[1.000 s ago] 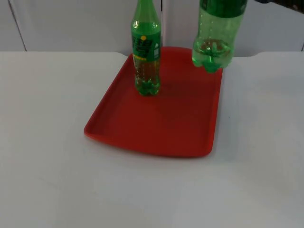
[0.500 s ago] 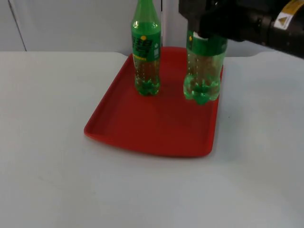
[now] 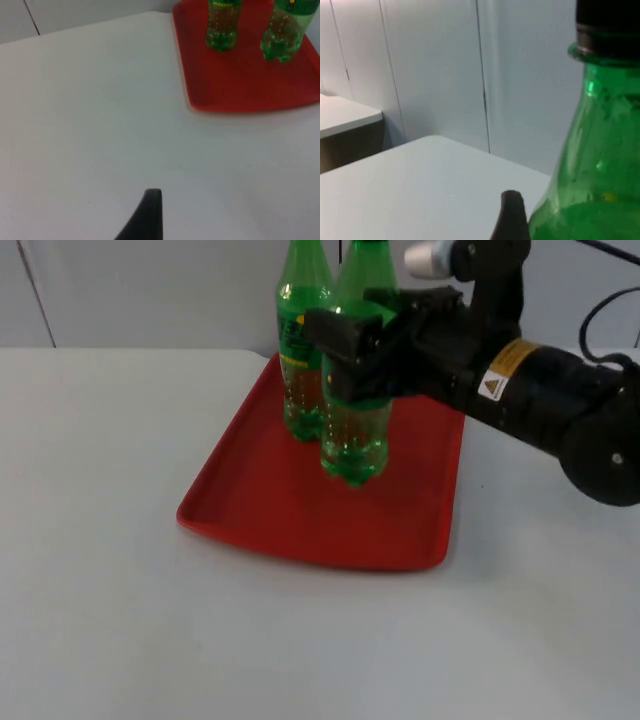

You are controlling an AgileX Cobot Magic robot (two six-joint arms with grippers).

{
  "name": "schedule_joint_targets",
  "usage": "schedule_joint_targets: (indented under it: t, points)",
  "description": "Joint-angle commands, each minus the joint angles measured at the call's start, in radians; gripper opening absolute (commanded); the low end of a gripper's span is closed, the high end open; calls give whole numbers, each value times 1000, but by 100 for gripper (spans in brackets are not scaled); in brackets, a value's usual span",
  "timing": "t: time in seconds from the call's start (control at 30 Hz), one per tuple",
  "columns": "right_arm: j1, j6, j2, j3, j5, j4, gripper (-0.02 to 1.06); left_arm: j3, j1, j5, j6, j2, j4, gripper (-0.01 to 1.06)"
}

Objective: Place the bottle upright on the tray.

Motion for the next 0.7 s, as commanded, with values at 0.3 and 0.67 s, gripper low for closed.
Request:
schedule_joint_targets:
  t: [0.3, 0.67]
  points:
    - [5, 2, 93, -19, -60, 64, 0, 5, -2, -2, -8, -3, 5, 93]
    - [5, 2, 93, -19, 20, 76, 0, 5, -2, -2, -8, -3, 5, 93]
